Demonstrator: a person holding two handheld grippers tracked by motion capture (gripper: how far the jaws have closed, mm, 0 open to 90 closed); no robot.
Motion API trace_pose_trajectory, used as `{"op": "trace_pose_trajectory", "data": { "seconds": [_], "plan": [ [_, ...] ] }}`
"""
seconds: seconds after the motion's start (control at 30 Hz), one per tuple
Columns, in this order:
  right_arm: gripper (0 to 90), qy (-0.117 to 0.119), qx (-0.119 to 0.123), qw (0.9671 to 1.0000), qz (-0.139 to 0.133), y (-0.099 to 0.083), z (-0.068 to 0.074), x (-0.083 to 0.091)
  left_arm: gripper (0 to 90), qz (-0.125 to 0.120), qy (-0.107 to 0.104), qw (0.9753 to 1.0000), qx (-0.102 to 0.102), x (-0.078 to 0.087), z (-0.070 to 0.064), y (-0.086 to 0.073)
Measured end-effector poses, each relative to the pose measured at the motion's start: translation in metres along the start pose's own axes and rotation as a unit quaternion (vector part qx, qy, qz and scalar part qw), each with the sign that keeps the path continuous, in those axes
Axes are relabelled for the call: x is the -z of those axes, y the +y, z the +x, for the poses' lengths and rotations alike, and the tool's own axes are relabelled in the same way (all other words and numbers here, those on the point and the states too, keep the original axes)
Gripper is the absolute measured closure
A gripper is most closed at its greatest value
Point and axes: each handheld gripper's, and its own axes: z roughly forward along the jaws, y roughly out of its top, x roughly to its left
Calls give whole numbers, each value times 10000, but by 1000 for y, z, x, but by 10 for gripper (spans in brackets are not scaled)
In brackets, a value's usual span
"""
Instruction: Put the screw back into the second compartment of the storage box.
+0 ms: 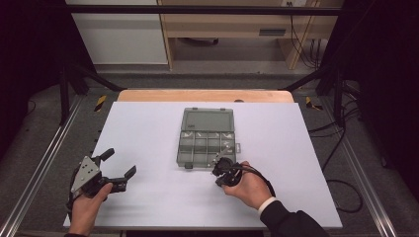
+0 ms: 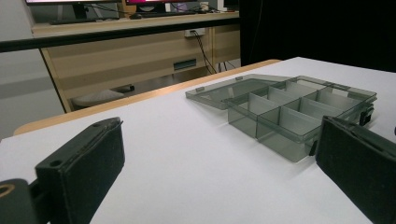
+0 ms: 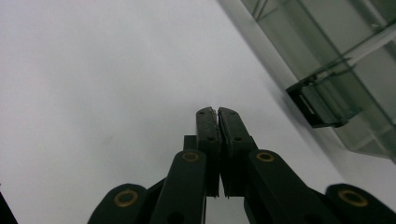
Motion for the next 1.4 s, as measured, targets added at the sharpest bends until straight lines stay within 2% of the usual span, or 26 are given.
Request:
{"op": "trace_pose_trajectory", "data": {
  "seconds": [0.27, 0.33, 0.53, 0.73, 0.97, 1.23, 1.4],
  "plan": [
    [878, -56, -144, 9990, -422, 6, -7, 19, 12, 5, -6, 10000, -3, 0, 0, 0],
    [878, -67, -223, 9982, -550, 8, -8, 23, 11, 5, -5, 10000, -2, 0, 0, 0],
    [878, -206, -258, 9950, -940, 17, -13, 32, 12, -2, 4, 10000, -1, 0, 0, 0],
    [879, -333, -332, 9900, -1329, 31, -16, 38, 11, 6, -3, 10000, -6, 0, 0, 0],
    [878, -499, -500, 9825, -1721, 51, -22, 35, 11, 25, -11, 10000, -46, -1, -1, 0],
    [878, -720, -721, 9730, -2070, 71, -33, 21, 12, 13, -8, 10000, -36, 0, 0, 0],
    [878, -802, -861, 9691, -2166, 78, -41, 8, 12, 18, -20, 10000, -46, -1, 0, 0]
  ]
}}
